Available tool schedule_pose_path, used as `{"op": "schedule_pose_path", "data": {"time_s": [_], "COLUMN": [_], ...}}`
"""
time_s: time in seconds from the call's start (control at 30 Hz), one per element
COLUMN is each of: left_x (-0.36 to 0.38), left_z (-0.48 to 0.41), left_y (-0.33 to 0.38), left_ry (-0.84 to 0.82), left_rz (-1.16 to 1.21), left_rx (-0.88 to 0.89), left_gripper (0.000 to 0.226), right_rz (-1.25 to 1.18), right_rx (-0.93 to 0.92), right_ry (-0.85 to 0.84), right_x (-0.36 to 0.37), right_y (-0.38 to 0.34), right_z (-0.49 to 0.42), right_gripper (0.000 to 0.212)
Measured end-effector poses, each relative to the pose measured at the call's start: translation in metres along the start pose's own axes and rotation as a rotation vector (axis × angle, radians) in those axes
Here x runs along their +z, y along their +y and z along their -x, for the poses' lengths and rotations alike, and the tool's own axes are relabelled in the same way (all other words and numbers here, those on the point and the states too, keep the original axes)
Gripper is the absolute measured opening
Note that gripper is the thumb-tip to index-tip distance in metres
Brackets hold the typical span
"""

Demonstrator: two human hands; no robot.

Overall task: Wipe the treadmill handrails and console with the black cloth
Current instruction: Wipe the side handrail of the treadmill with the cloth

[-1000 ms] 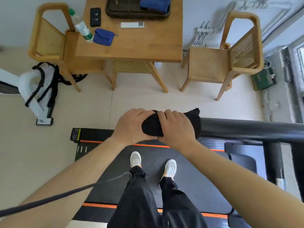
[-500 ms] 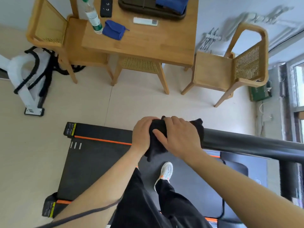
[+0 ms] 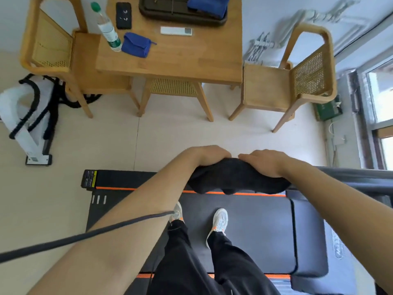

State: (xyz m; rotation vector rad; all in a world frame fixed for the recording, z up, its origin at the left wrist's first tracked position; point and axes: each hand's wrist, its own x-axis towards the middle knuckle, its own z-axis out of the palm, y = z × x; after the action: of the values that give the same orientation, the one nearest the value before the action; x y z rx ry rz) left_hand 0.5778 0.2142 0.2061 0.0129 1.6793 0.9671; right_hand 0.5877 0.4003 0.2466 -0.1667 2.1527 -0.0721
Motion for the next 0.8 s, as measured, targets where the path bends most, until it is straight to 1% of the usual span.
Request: {"op": "schedule_pose_path", "data": {"time_s": [0.07,0.1,0.17,0.2,0.23,0.27,0.3,0.33,0.37,0.4,0.43,0.5,0.57,0.6,0.63,0.7,0.77,0.8], "left_x": [0.015,0.024,0.037,0.041,0.044,0.045,0.046,0.045,0.042,0.036,0.028,0.01,0.0,-0.001,0.001,0.009,0.014,0.014], "left_z": [-0.003,-0.005,-0.006,-0.001,0.006,0.013,0.02,0.026,0.026,0.024,0.019,0.012,0.003,-0.003,-0.011,-0.021,-0.019,-0.016], "left_y": [0.034,0.04,0.026,0.012,-0.006,-0.024,-0.04,-0.051,-0.063,-0.067,-0.066,-0.051,-0.024,-0.011,0.001,0.02,0.024,0.019], "left_ry": [-0.01,0.036,0.239,0.365,0.507,0.639,0.722,0.766,0.752,0.665,0.524,0.244,0.095,0.062,0.048,0.042,0.115,0.178], "left_rz": [-0.278,-0.436,-0.706,-0.773,-0.784,-0.715,-0.578,-0.411,-0.23,-0.067,0.039,0.106,0.175,0.165,0.087,-0.203,-0.518,-0.643], "left_rx": [0.083,0.121,0.202,0.246,0.309,0.385,0.475,0.547,0.565,0.538,0.486,0.343,0.172,0.123,0.116,0.189,0.269,0.32], "left_gripper": [0.042,0.047,0.051,0.048,0.044,0.04,0.038,0.038,0.037,0.037,0.036,0.035,0.026,0.021,0.02,0.03,0.042,0.042], "right_rz": [0.125,0.161,0.257,0.23,0.139,0.058,-0.003,-0.042,-0.059,-0.066,-0.074,-0.046,0.028,0.042,0.043,-0.001,-0.06,-0.111], "right_rx": [0.041,0.073,0.103,0.127,0.115,0.091,0.085,0.07,0.05,0.031,0.023,-0.01,-0.08,-0.097,-0.09,-0.04,0.015,0.054], "right_ry": [0.15,0.283,0.54,0.63,0.744,0.887,1.011,1.09,1.152,1.194,1.217,1.258,1.322,1.34,1.354,1.375,1.429,1.47], "right_x": [0.007,0.015,0.042,0.056,0.069,0.077,0.083,0.086,0.09,0.097,0.105,0.121,0.122,0.118,0.113,0.107,0.11,0.112], "right_y": [0.02,0.022,0.012,-0.001,-0.016,-0.03,-0.044,-0.057,-0.07,-0.079,-0.086,-0.092,-0.077,-0.064,-0.048,-0.021,-0.007,-0.007], "right_z": [0.015,0.021,0.023,0.024,0.023,0.018,0.013,0.009,0.005,0.001,-0.003,-0.008,-0.01,-0.01,-0.009,-0.003,0.0,0.0], "right_gripper": [0.041,0.038,0.038,0.038,0.035,0.032,0.029,0.027,0.026,0.027,0.031,0.04,0.044,0.043,0.041,0.038,0.036,0.034]}}
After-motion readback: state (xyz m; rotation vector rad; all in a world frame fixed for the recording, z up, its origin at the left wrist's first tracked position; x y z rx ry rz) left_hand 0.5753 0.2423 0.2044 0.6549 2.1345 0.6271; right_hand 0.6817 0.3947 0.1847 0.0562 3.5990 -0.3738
